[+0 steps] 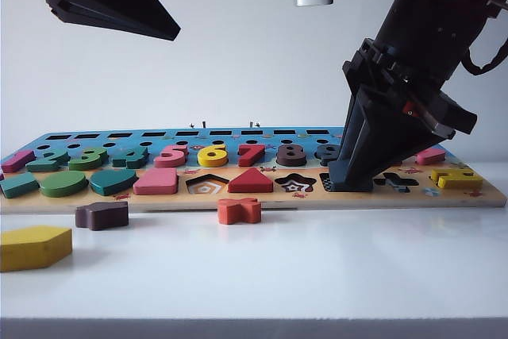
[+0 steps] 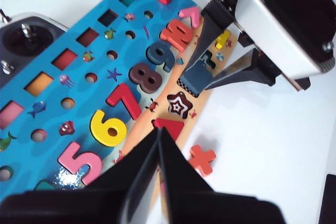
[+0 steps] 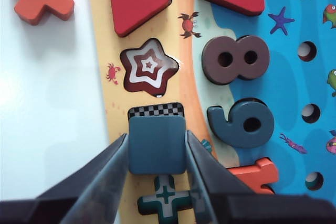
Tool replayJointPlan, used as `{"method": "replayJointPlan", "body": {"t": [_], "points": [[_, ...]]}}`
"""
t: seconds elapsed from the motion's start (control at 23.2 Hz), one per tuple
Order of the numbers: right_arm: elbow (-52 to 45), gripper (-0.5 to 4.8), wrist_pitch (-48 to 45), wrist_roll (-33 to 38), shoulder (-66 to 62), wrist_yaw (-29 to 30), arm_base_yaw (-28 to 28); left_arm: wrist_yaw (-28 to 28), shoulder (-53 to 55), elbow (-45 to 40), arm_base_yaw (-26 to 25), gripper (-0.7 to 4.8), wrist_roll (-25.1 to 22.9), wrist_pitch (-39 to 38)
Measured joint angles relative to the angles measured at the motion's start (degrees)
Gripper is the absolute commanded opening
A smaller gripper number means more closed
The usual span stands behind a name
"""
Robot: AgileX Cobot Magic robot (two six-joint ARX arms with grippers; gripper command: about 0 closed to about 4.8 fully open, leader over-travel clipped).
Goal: Insert the cube into the slot.
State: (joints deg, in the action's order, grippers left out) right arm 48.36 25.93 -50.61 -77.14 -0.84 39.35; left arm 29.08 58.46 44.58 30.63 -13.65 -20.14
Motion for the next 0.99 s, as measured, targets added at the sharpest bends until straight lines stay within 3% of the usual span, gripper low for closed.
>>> {"method": "replayJointPlan", "body": {"t": [0.17, 0.3, 0.56, 0.99], "points": [[0.0, 0.75, 0.0, 0.0, 0.0, 0.3, 0.0, 0.0, 0.0, 0.0, 0.0, 0.17, 0.0, 1.0], [0.0, 1.55, -0.2, 0.0, 0.0, 2.8, -0.3, 0.2, 0.0, 0.0, 0.0, 0.17, 0.0, 1.2], [0.0, 2.61, 0.1, 0.2, 0.0, 4.3, -0.3, 0.2, 0.0, 0.0, 0.0, 0.17, 0.0, 1.1], [0.0, 2.63, -1.1, 1.9, 2.9, 3.8, -0.3, 0.2, 0.0, 0.0, 0.0, 0.17, 1.1, 1.1]]}}
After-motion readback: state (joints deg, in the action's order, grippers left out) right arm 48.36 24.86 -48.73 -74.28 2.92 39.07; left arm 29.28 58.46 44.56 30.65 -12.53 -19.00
